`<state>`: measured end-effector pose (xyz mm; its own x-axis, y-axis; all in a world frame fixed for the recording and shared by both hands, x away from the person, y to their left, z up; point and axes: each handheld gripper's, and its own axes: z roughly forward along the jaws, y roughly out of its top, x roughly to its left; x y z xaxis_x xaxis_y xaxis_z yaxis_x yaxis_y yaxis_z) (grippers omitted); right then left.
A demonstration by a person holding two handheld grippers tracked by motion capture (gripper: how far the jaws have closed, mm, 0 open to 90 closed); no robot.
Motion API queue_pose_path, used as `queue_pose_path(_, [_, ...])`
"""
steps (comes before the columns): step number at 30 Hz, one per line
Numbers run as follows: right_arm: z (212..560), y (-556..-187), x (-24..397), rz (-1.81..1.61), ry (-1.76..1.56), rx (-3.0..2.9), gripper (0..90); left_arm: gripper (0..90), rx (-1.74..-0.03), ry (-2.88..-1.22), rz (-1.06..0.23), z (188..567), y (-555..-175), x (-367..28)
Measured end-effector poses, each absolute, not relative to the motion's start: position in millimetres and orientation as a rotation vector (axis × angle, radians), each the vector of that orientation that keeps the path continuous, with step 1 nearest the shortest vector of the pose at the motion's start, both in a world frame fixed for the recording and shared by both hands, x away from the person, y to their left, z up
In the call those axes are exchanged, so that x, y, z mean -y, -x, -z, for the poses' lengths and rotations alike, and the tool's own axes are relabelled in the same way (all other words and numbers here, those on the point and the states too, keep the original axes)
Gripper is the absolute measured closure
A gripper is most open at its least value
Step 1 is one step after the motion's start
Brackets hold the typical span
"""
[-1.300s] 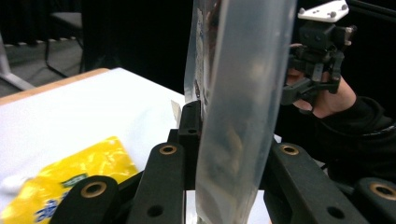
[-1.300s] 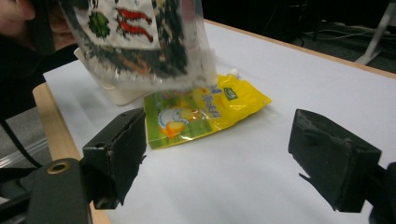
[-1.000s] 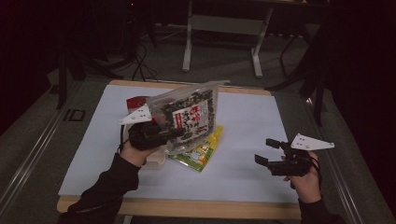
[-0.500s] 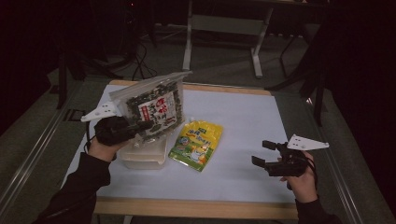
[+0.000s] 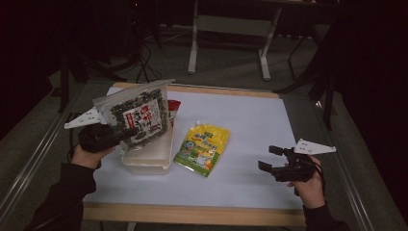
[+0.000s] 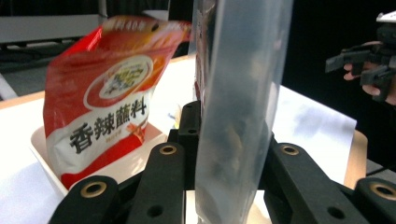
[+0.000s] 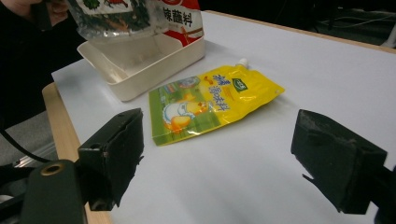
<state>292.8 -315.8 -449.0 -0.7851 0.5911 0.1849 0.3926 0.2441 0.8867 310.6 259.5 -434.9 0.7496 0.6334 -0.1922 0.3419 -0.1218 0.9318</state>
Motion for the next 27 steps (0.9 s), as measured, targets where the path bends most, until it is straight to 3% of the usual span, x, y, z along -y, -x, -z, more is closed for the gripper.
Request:
queue_pose_path(8, [448,-293,317,-1.564,-0.935,-2.322,16.7,76.7,-0.824,-1.811,-0.312,445,-322,-248])
queue_pose_path(27, [451,-292,316,-1.568,-0.919,-2.339,16.8,76.3,-0.859,-1.788,-0.292,479,-334,-249])
